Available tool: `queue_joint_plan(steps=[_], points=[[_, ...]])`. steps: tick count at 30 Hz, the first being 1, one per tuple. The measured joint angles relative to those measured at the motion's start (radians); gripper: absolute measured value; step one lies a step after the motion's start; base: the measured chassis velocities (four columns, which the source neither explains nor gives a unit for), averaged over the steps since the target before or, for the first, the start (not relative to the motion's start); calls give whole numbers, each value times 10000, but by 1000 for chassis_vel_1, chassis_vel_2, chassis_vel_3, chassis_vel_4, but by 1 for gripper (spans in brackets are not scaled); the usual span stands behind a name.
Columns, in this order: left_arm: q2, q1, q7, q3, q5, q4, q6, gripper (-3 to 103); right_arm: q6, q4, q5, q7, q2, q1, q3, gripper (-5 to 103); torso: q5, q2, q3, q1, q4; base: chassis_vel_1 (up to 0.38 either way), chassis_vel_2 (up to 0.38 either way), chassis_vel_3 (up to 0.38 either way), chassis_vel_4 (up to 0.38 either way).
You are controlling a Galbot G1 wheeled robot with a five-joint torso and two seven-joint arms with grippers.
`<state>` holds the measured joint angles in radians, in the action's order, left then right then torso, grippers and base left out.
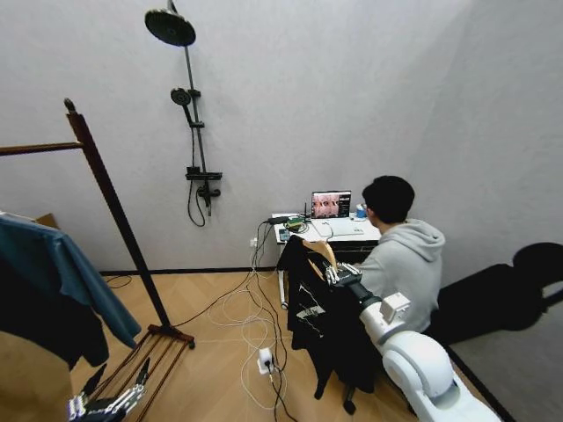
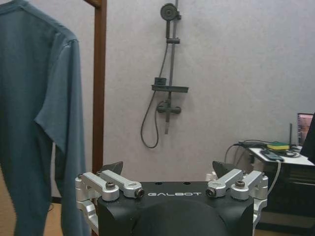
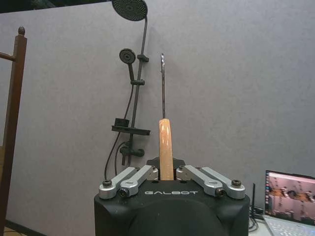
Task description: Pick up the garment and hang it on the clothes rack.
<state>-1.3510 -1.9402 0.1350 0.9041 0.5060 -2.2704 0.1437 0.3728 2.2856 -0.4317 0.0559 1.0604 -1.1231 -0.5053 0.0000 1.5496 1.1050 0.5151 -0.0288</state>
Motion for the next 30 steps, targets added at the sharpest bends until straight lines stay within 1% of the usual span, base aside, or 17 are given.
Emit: queue_joint_plan(steps=[1, 4, 7, 10, 13, 16, 21, 23, 25, 26, 28, 29, 30], points=[[0, 0, -2, 1, 0, 0, 0, 100, -11, -16, -11, -11, 24, 5, 0, 10, 3, 0, 1, 1, 3, -48, 244, 276, -50], [0, 0, 0, 0, 1, 0, 0, 100, -48, -49, -10, -29, 83, 28, 1, 10, -2, 1, -1, 0, 0, -45, 270, 276, -50], [0, 0, 0, 0, 0, 0, 0, 100, -72, -58, -9, -43, 129, 39, 12, 10, 3, 0, 0, 1, 1, -23, 274, 307, -38], [0, 0, -2, 1, 0, 0, 0, 100, -80, -37, -9, -64, 145, 25, 16, 10, -4, 0, 0, 1, 1, -19, 286, 275, -33], [0, 0, -2, 1, 0, 0, 0, 100, -105, -15, -7, -74, 160, 18, 13, 10, 4, 1, -1, -1, 2, -7, 280, 292, -19], [0, 0, -1, 1, 0, 0, 0, 100, -116, 21, -7, -77, 167, 5, -6, 10, 0, 0, 0, 1, 3, -12, 240, 244, -33], [0, 0, 0, 0, 0, 0, 0, 100, -373, 97, 64, 22, 198, -35, -35, 10, 1, 0, -1, 0, 0, -33, 277, 286, -29], [0, 0, -1, 0, 0, 0, 0, 100, -373, 169, 59, 63, 196, -63, -49, 10, 4, 0, 0, 1, 4, -11, 297, 293, -15], [0, 0, -1, 0, 0, 0, 0, 100, -374, 302, 58, 159, 191, -115, -67, 10, -1, 1, -1, 1, 1, -18, 297, 287, -39], [0, 0, 0, 0, 0, -1, 0, 100, -373, 476, 94, 368, 179, -186, -81, 10, 0, 1, -1, 0, 2, -43, 277, 255, -34], [0, 0, 0, 0, 0, 0, 0, 100, -154, 876, 112, 779, 134, -327, -132, 10, 2, 0, 0, 1, 2, -24, 270, 262, -19], [0, 0, 0, 0, 0, 0, 0, 100, -154, 876, 112, 779, 134, -327, -132, 10, 2, 0, 0, 1, 2, -24, 257, 270, -19], [0, 0, -2, 0, 1, 0, 0, 100, 3, 1180, 52, 986, 81, -412, -178, 10, 3, -1, 0, 3, 3, -33, 257, 266, -18]])
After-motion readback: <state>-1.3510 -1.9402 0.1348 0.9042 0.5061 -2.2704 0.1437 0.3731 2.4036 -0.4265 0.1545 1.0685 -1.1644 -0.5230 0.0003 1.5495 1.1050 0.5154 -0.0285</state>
